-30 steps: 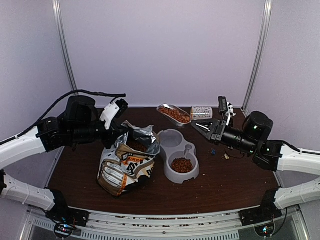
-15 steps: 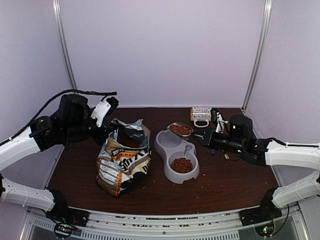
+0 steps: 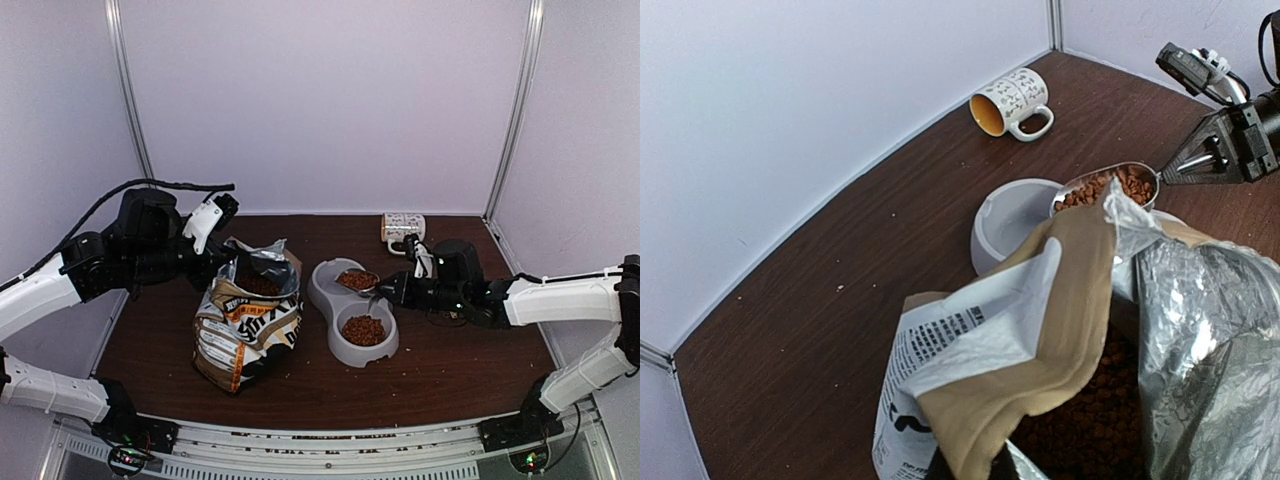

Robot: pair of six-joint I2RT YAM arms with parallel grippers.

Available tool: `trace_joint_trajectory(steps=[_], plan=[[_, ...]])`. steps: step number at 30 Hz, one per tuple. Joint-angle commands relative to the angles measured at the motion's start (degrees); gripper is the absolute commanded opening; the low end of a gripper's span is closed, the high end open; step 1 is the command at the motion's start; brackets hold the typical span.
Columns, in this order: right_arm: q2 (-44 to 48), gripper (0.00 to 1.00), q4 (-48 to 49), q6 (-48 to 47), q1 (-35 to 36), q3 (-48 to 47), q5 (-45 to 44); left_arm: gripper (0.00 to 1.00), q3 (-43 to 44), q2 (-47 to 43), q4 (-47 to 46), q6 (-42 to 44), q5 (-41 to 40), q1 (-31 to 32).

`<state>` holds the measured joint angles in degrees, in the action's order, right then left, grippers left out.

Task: Serve the pet food
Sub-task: Place the pet food in the pet food bowl.

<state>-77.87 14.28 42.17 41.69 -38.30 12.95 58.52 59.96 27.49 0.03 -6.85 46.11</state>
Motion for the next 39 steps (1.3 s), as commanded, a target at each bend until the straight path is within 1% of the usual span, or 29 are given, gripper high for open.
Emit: trace_joint_trajectory(steps=[1,7,15,23,39], plan=[[-1.71,0.0,1.02,-1.79,-0.38,-3.3,-1.28,0.0,1.91,0.11,-5.6,0.72,-0.46,-0.54],[-3.13,0.0,-3.65,-3.89,-0.38,-5.97,-3.05,0.0,1.92,0.15,-5.6,0.76,-0.43,-0.58],[-4.75,0.0,-15.23,-7.28,-0.38,-11.7,-7.61,0.0,1.98,0.11,-5.43,0.8,-0.36,-0.58],[-6.95,0.0,-25.1,-10.77,-0.38,-17.56,-10.2,0.0,2.01,0.05,-5.42,0.84,-0.35,-0.58],[-10.01,0.0,-36.64,-19.11,-0.01,-26.28,-12.28,0.0,2.11,-0.1,-5.34,0.84,-0.21,-0.62]])
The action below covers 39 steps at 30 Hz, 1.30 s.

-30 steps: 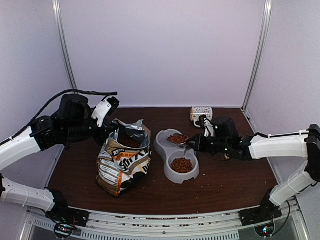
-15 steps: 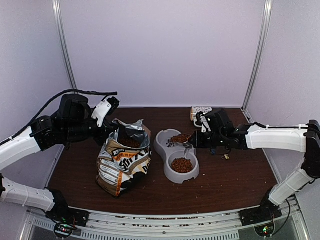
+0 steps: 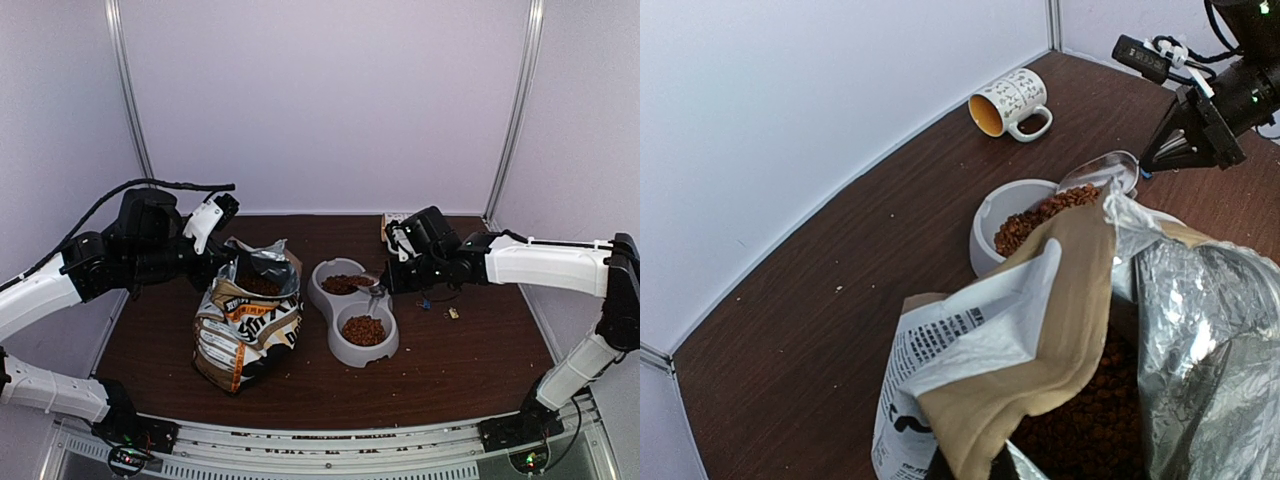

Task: Serve the pet food
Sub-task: Place the pet food in the pet food bowl.

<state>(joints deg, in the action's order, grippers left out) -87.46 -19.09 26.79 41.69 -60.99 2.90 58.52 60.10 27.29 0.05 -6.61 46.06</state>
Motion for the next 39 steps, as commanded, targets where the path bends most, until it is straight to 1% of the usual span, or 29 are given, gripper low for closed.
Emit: trace_joint_trajectory(steps=[1,7,13,20,24,28,32,39], plan=[[-0.55,0.0,-3.83,-4.58,0.07,-4.18,-2.25,0.0,2.06,-0.31,-5.14,0.78,-0.45,-0.54],[-2.02,0.0,-9.23,-11.6,2.66,-9.1,-3.8,0.0,2.09,-0.55,-5.14,0.82,-0.34,-0.54],[-4.88,0.0,-15.52,-18.2,5.77,-14.92,-11.85,0.0,2.04,-0.86,-5.14,0.8,-0.25,-0.54],[-5.44,0.0,-16.62,-25.11,8.9,-16.79,-16.41,0.0,1.99,-0.95,-5.15,0.79,-0.24,-0.53],[-5.4,0.0,-16.51,-29.03,10.59,-16.59,-21.0,0.0,2.02,-0.86,-5.14,0.79,-0.13,-0.53],[-3.84,0.0,-13.67,-30.7,11.52,-15.19,-24.77,0.0,1.95,-0.87,-5.14,0.77,-0.15,-0.53],[-2.21,0.0,-9.27,-31.28,12.2,-12.39,-25.04,0.0,2.02,-0.86,-5.14,0.69,-0.07,-0.54],[-0.39,0.0,-9.59,-28.19,12.54,-13.8,-24.9,0.0,1.99,-0.86,-5.14,0.73,-0.03,-0.54]])
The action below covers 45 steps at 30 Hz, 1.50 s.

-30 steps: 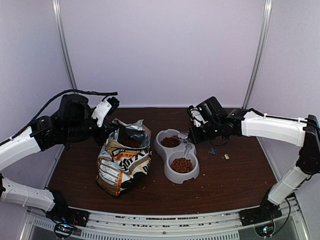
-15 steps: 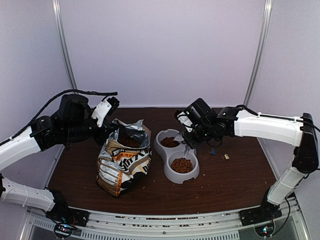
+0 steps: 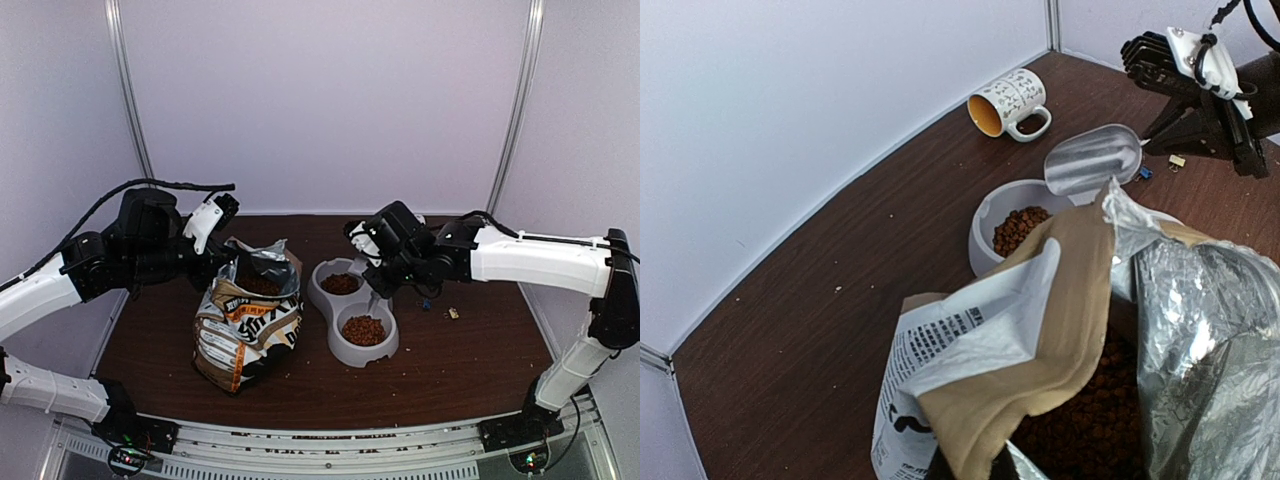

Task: Serve the pet food
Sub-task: Place the pet food in the pet food bowl, then insert the spatula into the pet food bag.

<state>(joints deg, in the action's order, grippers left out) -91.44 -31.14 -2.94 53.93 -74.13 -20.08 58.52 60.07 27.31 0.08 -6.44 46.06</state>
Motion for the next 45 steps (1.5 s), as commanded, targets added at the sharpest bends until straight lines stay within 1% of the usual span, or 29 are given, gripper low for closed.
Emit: trace_joint_trajectory(steps=[1,7,14,17,21,26,28,30,37,42,45], plan=[[3.97,0.0,2.89,1.94,0.37,-0.25,-1.65,0.0,2.08,-0.86,-5.16,0.76,-0.16,-0.54],[4.93,0.0,4.82,5.55,0.25,2.95,1.02,0.0,1.91,-1.09,-5.16,0.71,-0.17,-0.51],[14.09,0.0,4.05,9.13,0.24,3.4,5.71,0.0,1.97,-0.85,-5.23,0.75,1.65,-0.45],[18.76,0.0,3.14,11.33,0.22,3.35,9.97,0.0,1.95,-0.75,-5.25,0.93,3.26,-0.45],[24.06,0.0,3.71,15.17,0.41,3.77,17.94,0.0,2.08,-0.29,-5.26,1.25,5.51,-0.32],[27.88,0.0,5.21,18.81,2.06,2.72,27.97,0.0,2.16,0.45,-5.16,1.76,6.47,0.16],[27.87,0.0,5.46,19.33,3.77,1.6,31.21,0.0,2.13,0.64,-5.16,1.84,6.69,0.33],[27.05,0.0,4.76,19.04,6.02,-0.08,32.48,0.0,2.18,0.74,-5.21,1.94,6.73,0.44],[21.57,0.0,-0.11,15.95,10.39,-6.45,32.49,0.0,2.13,0.92,-5.21,2.59,7.91,1.1],[16.67,0.0,-6.04,13.78,12.54,-10.2,32.34,0.0,2.12,1.16,-5.1,2.83,7.69,1.79],[13.92,0.0,-9.45,13.05,13.62,-11.91,30.48,0.0,2.15,1.41,-5.07,2.91,7.87,2.0]])
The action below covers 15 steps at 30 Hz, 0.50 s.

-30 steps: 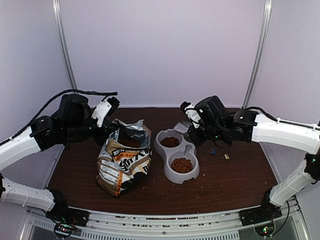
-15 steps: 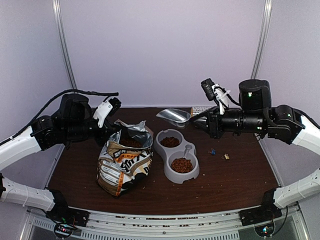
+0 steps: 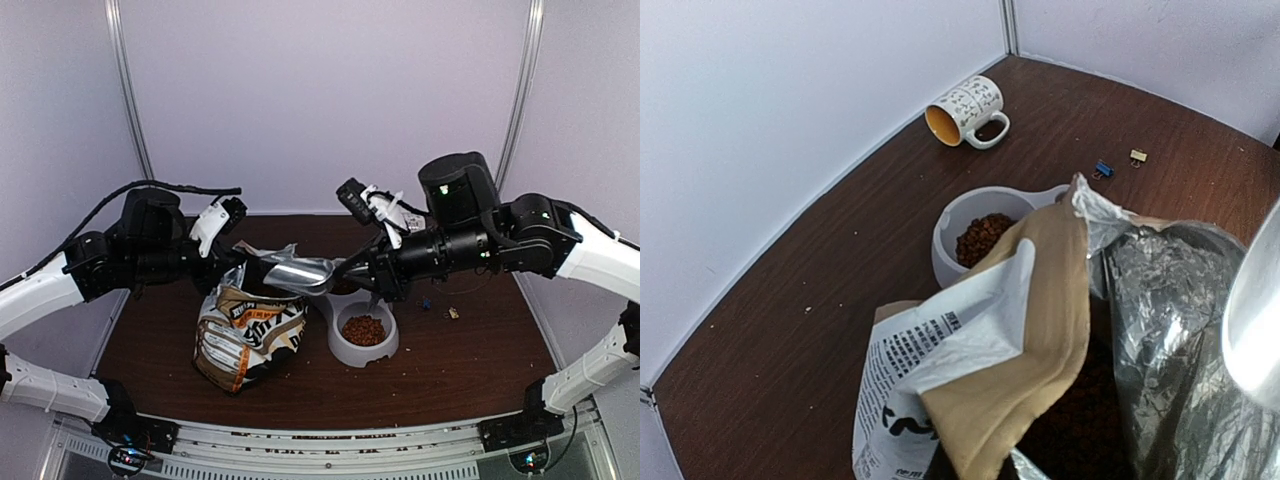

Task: Serve the pet food
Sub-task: Insert the spatula into the pet food bag.

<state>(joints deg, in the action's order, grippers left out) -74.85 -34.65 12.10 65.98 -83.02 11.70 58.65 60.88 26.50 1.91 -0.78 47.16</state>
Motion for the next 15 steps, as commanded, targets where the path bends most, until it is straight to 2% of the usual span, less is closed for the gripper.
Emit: trace_joint_trajectory(steps=[1,7,15], plan=[[-3.74,0.0,-7.21,-2.25,2.03,-3.8,-2.88,0.0,2.03,0.62,-4.2,1.12,2.48,0.98],[-13.84,0.0,-17.0,-2.79,4.23,-12.92,-16.58,0.0,1.9,1.1,-4.28,1.77,5.8,2.24],[-30.5,0.0,-26.4,0.38,4.84,-22.44,-29.33,0.0,1.95,3.98,-4.44,1.15,8.59,3.99]])
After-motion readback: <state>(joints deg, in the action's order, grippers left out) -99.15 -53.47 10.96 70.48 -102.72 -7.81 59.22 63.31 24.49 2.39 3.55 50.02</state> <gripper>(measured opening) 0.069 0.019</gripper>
